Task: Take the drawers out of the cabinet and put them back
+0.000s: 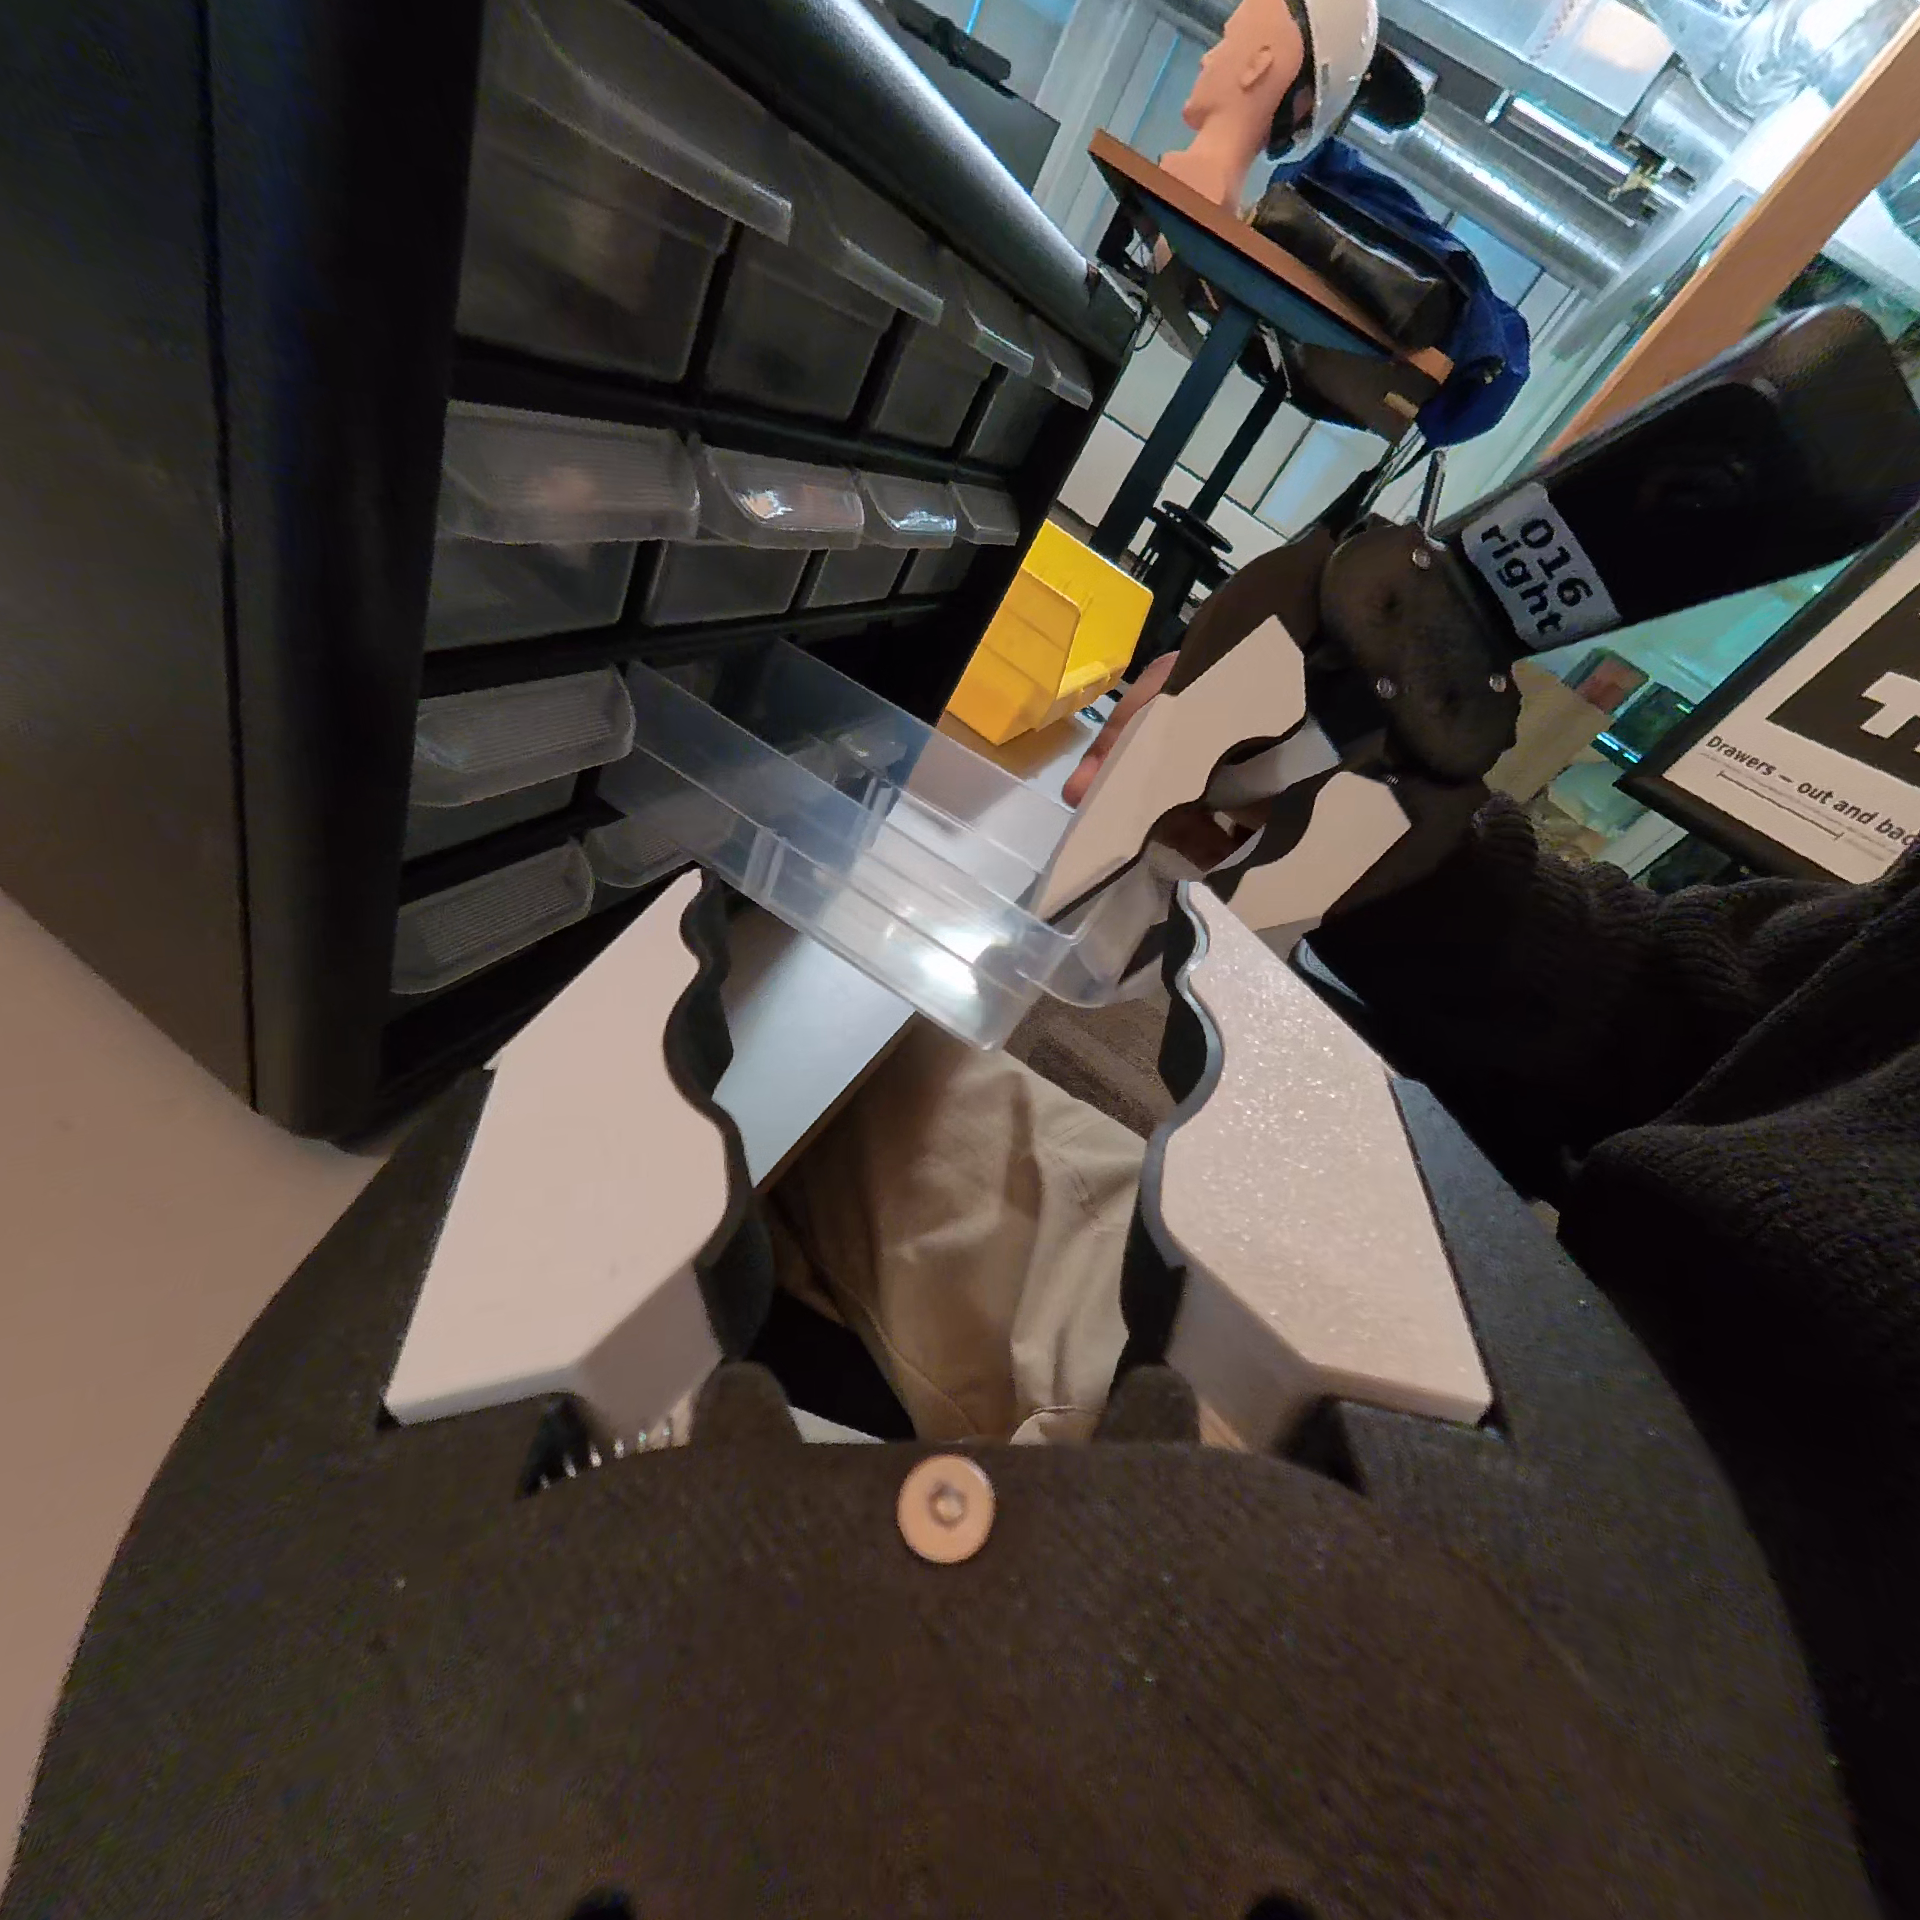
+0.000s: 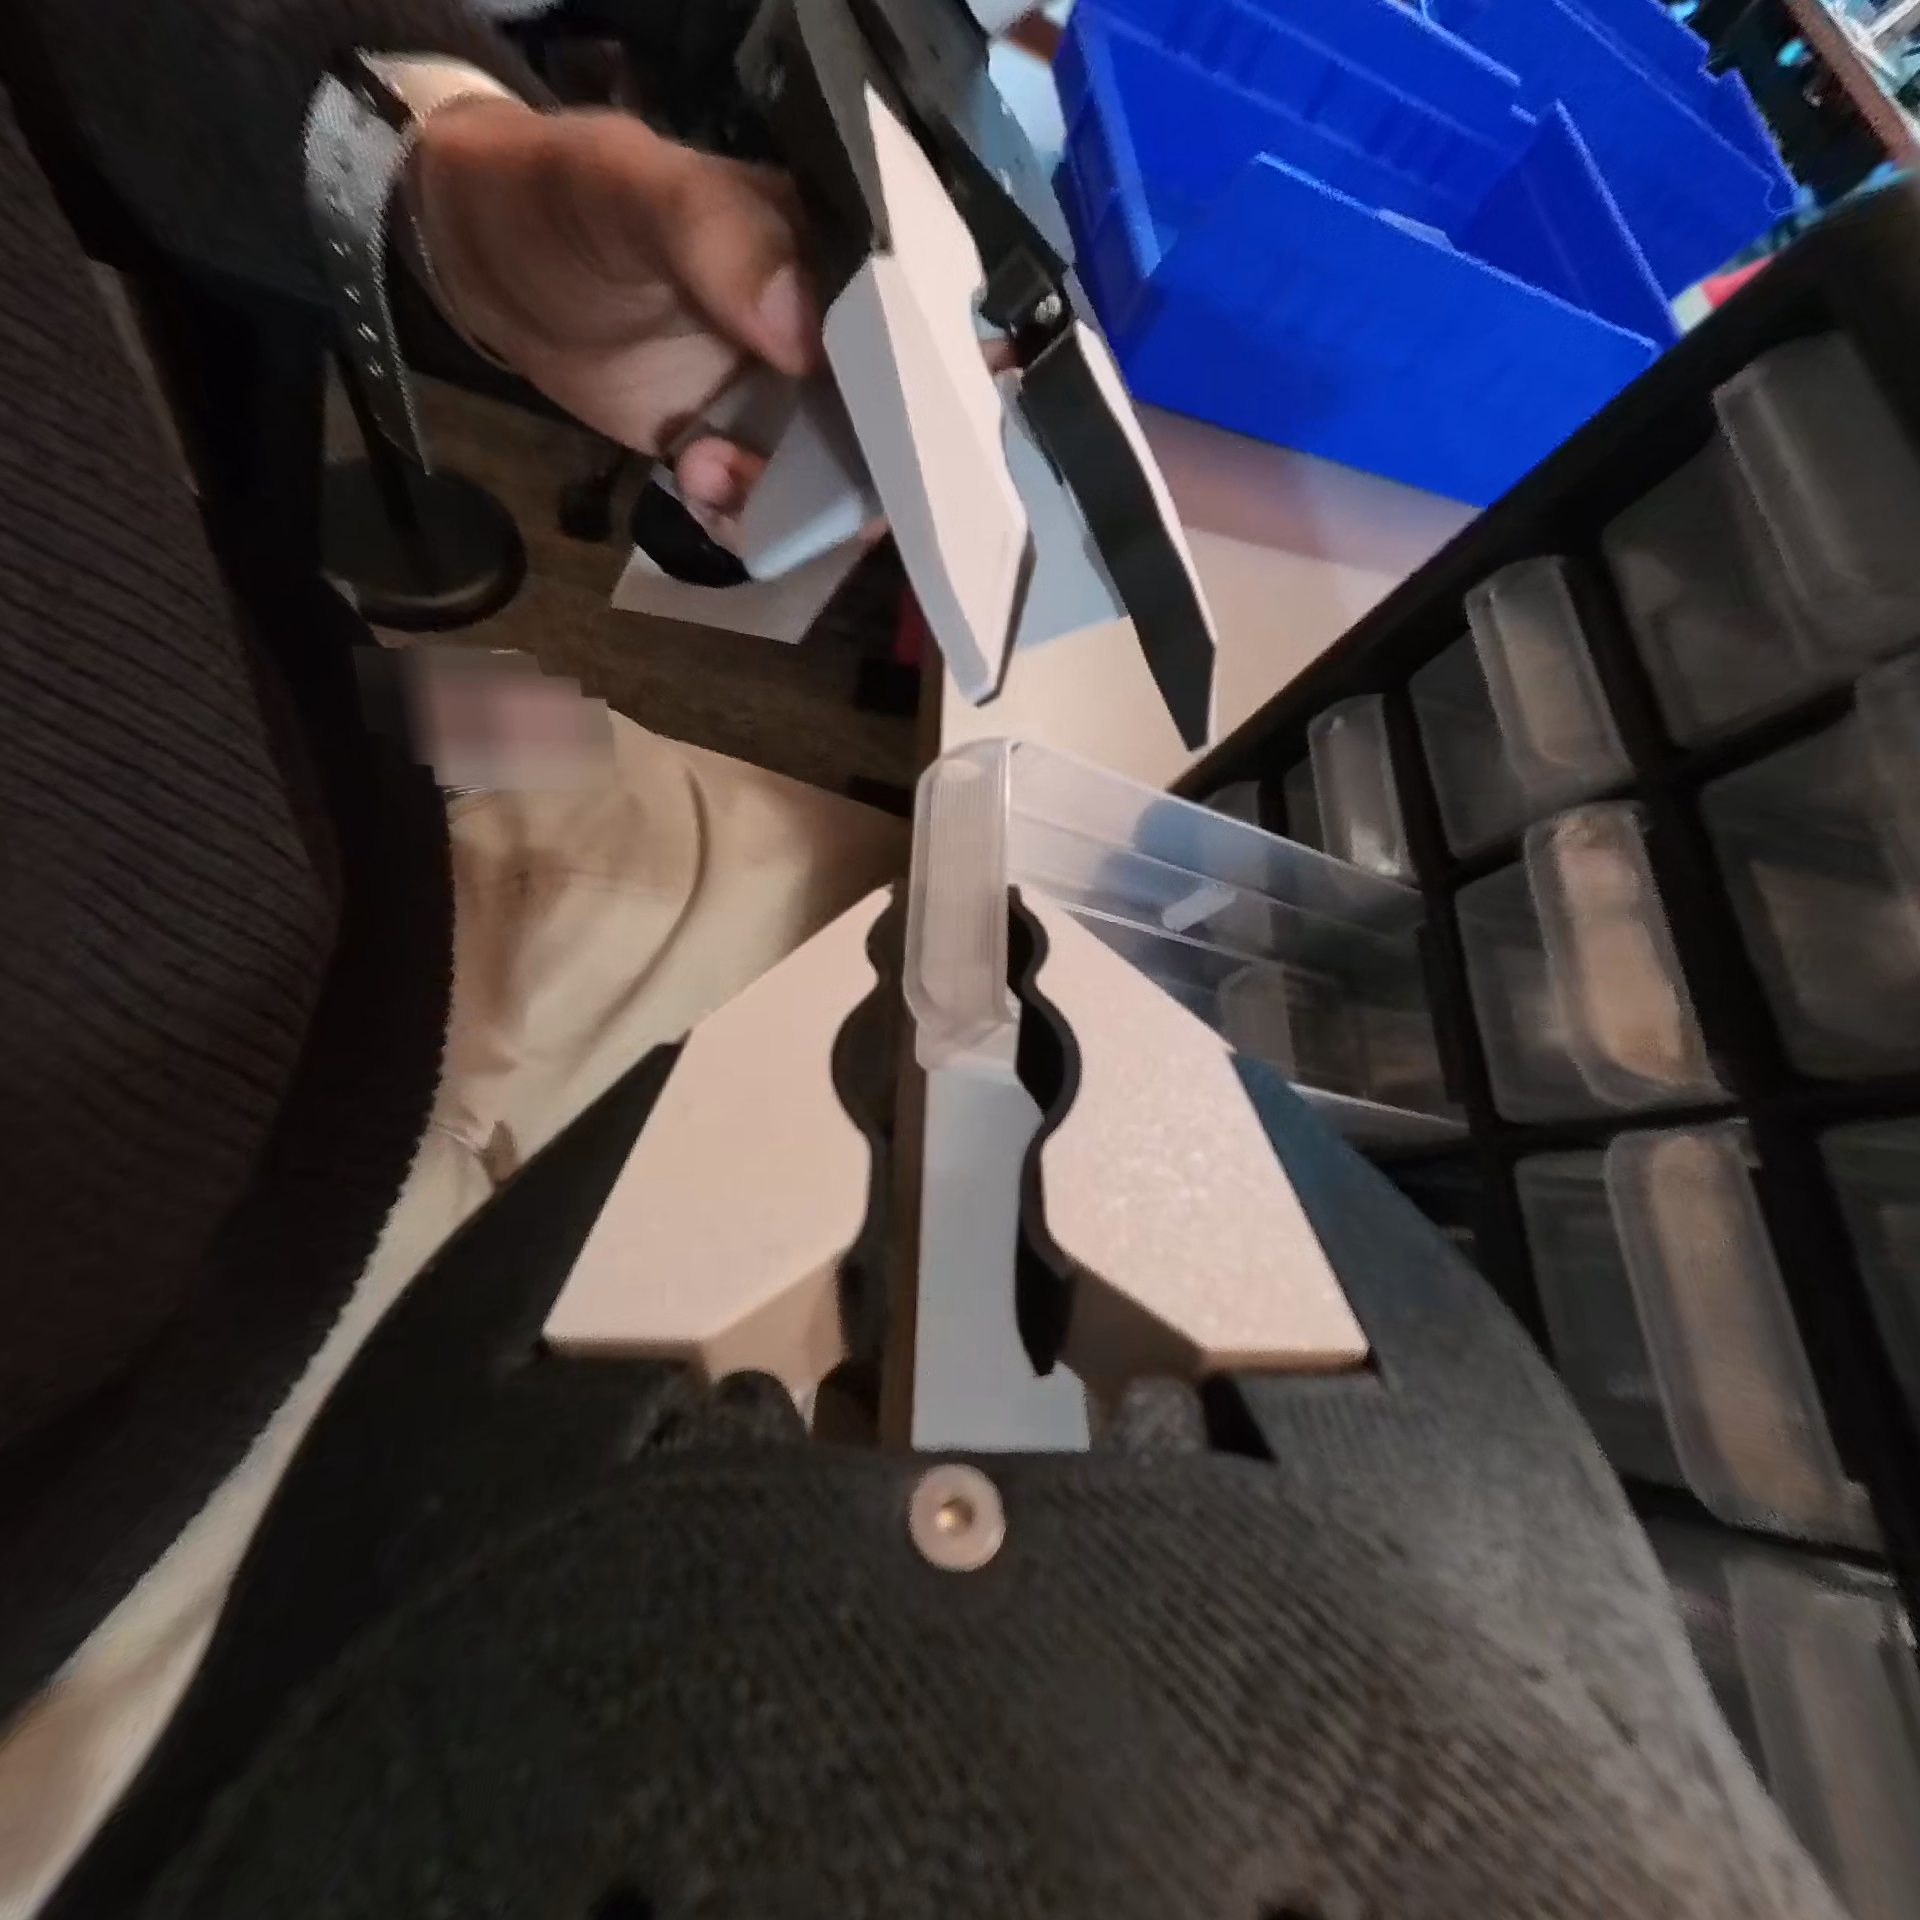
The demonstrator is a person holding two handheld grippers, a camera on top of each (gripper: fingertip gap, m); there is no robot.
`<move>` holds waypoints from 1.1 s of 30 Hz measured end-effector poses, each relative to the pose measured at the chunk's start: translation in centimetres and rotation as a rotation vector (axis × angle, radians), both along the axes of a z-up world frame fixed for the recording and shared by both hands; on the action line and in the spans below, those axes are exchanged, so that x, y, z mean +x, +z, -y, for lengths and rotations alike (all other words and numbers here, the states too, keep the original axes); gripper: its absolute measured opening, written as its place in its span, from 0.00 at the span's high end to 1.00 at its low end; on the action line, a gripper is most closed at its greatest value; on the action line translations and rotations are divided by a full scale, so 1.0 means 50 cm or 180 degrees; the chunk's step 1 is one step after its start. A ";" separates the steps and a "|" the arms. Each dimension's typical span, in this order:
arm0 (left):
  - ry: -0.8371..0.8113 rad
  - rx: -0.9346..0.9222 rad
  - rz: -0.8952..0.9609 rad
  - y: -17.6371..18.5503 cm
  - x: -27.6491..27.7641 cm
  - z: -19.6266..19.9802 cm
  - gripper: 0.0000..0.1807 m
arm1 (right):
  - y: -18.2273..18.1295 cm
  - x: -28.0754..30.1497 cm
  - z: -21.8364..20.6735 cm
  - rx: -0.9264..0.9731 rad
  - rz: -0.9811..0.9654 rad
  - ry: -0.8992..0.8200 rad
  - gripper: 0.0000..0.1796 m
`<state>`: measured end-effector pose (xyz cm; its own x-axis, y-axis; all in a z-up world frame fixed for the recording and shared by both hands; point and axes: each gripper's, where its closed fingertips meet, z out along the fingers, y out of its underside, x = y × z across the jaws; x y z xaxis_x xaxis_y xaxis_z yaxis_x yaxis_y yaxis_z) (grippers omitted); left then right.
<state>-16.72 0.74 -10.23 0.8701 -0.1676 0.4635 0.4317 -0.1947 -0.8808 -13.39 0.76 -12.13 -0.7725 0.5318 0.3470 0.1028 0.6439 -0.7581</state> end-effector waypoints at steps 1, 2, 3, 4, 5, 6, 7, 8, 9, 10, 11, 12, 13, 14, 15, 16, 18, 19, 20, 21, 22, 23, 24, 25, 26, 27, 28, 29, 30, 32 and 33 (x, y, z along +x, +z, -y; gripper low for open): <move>-0.0005 -0.0007 0.0001 -0.001 0.000 -0.001 0.54 | -0.008 -0.006 -0.006 0.0103 -0.0036 -0.0062 0.91; -0.0015 -0.0018 0.0007 -0.003 0.001 -0.001 0.55 | -0.019 -0.014 -0.016 0.0253 -0.0071 -0.0140 0.91; -0.0019 -0.0026 0.0010 -0.004 0.001 -0.001 0.54 | -0.030 -0.020 -0.027 0.0404 -0.0102 -0.0209 0.91; -0.0021 -0.0029 0.0009 -0.005 0.001 -0.001 0.54 | -0.038 -0.028 -0.038 0.0515 -0.0138 -0.0293 0.91; -0.0019 -0.0030 0.0008 -0.006 0.001 -0.001 0.54 | -0.043 -0.036 -0.048 0.0567 -0.0167 -0.0386 0.91; -0.0014 -0.0029 0.0005 -0.005 0.001 -0.001 0.54 | -0.045 -0.042 -0.053 0.0544 -0.0181 -0.0459 0.89; -0.0008 -0.0029 0.0004 -0.005 0.000 -0.001 0.54 | -0.044 -0.048 -0.055 0.0455 -0.0187 -0.0527 0.86; -0.0004 -0.0030 0.0007 -0.005 -0.001 -0.001 0.54 | -0.043 -0.052 -0.056 0.0348 -0.0179 -0.0593 0.84; 0.0004 -0.0029 0.0011 -0.005 -0.002 0.000 0.54 | -0.042 -0.054 -0.057 0.0244 -0.0160 -0.0646 0.81; 0.0016 -0.0031 0.0013 -0.005 -0.004 0.000 0.54 | -0.042 -0.053 -0.056 0.0147 -0.0136 -0.0680 0.71; 0.0034 -0.0041 0.0010 -0.006 -0.006 0.001 0.54 | -0.042 -0.050 -0.054 0.0058 -0.0116 -0.0697 0.65; 0.0060 -0.0054 0.0001 -0.007 -0.009 0.001 0.54 | -0.039 -0.045 -0.051 -0.0033 -0.0113 -0.0697 0.63; 0.0087 -0.0057 -0.0010 -0.007 -0.013 0.002 0.54 | -0.033 -0.040 -0.048 -0.0135 -0.0139 -0.0691 0.61; 0.0112 -0.0057 -0.0014 -0.007 -0.016 0.003 0.54 | -0.023 -0.034 -0.045 -0.0249 -0.0192 -0.0689 0.61; 0.0134 -0.0058 -0.0003 -0.007 -0.019 0.004 0.54 | -0.010 -0.028 -0.044 -0.0370 -0.0262 -0.0692 0.61; 0.0138 -0.0060 0.0025 -0.007 -0.021 0.005 0.54 | 0.004 -0.023 -0.044 -0.0490 -0.0347 -0.0705 0.61; 0.0110 -0.0081 0.0117 -0.009 -0.021 0.005 0.53 | 0.030 -0.009 -0.042 -0.0743 -0.0486 -0.0697 0.61; 0.0130 -0.0097 0.0159 -0.011 -0.025 0.004 0.50 | 0.038 -0.001 -0.036 -0.0878 -0.0499 -0.0655 0.61; 0.0165 -0.0101 0.0184 -0.012 -0.028 0.004 0.49 | 0.041 0.008 -0.027 -0.1004 -0.0471 -0.0595 0.60; 0.0208 -0.0100 0.0190 -0.012 -0.033 0.004 0.48 | 0.042 0.017 -0.016 -0.1113 -0.0413 -0.0518 0.61; 0.0259 -0.0097 0.0177 -0.012 -0.039 0.006 0.48 | 0.039 0.025 -0.005 -0.1205 -0.0335 -0.0434 0.62; 0.0300 -0.0092 0.0152 -0.010 -0.043 0.007 0.48 | 0.033 0.032 0.007 -0.1268 -0.0239 -0.0342 0.65; 0.0330 -0.0086 0.0127 -0.009 -0.046 0.009 0.48 | 0.025 0.039 0.019 -0.1294 -0.0131 -0.0243 0.70; 0.0357 -0.0078 0.0105 -0.007 -0.048 0.010 0.48 | 0.015 0.043 0.028 -0.1284 -0.0028 -0.0165 0.75; 0.0369 -0.0071 0.0090 -0.006 -0.049 0.010 0.48 | 0.004 0.044 0.035 -0.1249 0.0060 -0.0119 0.78; 0.0366 -0.0066 0.0083 -0.005 -0.048 0.011 0.48 | -0.008 0.044 0.040 -0.1202 0.0133 -0.0090 0.80; 0.0354 -0.0068 0.0081 -0.005 -0.046 0.010 0.48 | -0.020 0.042 0.042 -0.1142 0.0187 -0.0093 0.83; 0.0339 -0.0078 0.0079 -0.006 -0.043 0.010 0.48 | -0.033 0.036 0.040 -0.1067 0.0220 -0.0139 0.84; 0.0326 -0.0089 0.0076 -0.007 -0.041 0.010 0.48 | -0.045 0.030 0.037 -0.0988 0.0242 -0.0181 0.84; 0.0297 -0.0108 0.0075 -0.010 -0.037 0.008 0.48 | -0.063 0.020 0.032 -0.0854 0.0251 -0.0252 0.86; 0.0292 -0.0118 0.0075 -0.012 -0.036 0.007 0.48 | -0.070 0.016 0.031 -0.0792 0.0247 -0.0263 0.86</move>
<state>-18.55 0.36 -10.84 0.8698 -0.0702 0.4884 0.4697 -0.1856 -0.8631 -12.58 -0.78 -15.62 -0.7421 0.6557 0.1391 0.2113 0.4258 -0.8798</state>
